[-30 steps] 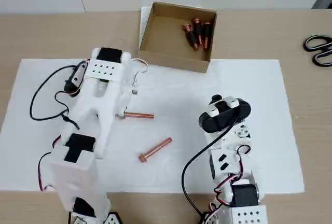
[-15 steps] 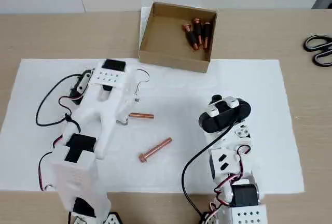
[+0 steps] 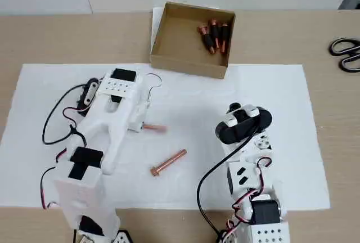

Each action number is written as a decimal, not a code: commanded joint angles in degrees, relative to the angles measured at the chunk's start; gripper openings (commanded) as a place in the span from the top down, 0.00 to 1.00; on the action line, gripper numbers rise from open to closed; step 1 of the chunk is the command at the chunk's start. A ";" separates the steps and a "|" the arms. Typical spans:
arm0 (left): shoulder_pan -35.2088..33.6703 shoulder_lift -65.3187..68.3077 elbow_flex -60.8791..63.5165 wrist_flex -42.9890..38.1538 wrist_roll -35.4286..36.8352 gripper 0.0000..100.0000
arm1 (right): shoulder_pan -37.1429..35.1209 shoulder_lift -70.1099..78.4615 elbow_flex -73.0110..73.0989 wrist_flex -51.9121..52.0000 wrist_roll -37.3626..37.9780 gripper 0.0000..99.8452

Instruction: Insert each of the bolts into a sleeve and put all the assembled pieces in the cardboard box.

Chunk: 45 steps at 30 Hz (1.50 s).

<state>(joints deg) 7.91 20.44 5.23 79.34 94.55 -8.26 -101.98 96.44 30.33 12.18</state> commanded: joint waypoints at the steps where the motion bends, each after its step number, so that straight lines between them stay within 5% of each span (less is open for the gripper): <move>1: 0.26 -2.11 -1.54 0.18 0.70 0.99 | 0.31 -1.54 0.09 0.13 -0.26 1.00; 8: 1.76 -2.11 -21.58 12.04 0.09 0.99 | -0.13 -1.54 0.09 0.13 -0.35 1.00; 12: 5.10 -1.58 -31.25 18.29 -7.82 0.99 | -2.77 -1.54 0.09 0.13 -0.18 1.00; 16: 7.12 -2.02 -36.88 18.29 -13.63 0.99 | -7.43 -1.71 0.09 -0.31 0.00 1.00; 21: 10.99 -2.02 -43.91 18.20 -30.51 0.99 | -11.12 -1.89 0.09 -0.48 0.00 1.00; 30: 13.27 -2.11 -60.97 18.20 -34.11 0.99 | -10.86 -1.89 0.09 -8.40 -0.26 1.00; 39: 20.48 -2.11 -75.12 18.46 -51.78 0.99 | -10.68 -1.98 0.09 -8.40 -0.53 1.00; 45: 21.19 -2.11 -84.79 19.43 -58.55 0.99 | -2.24 -1.98 0.09 -8.04 -12.66 1.00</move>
<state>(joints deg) 28.84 20.53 -73.98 97.89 38.02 -14.33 -102.42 96.44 23.30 5.58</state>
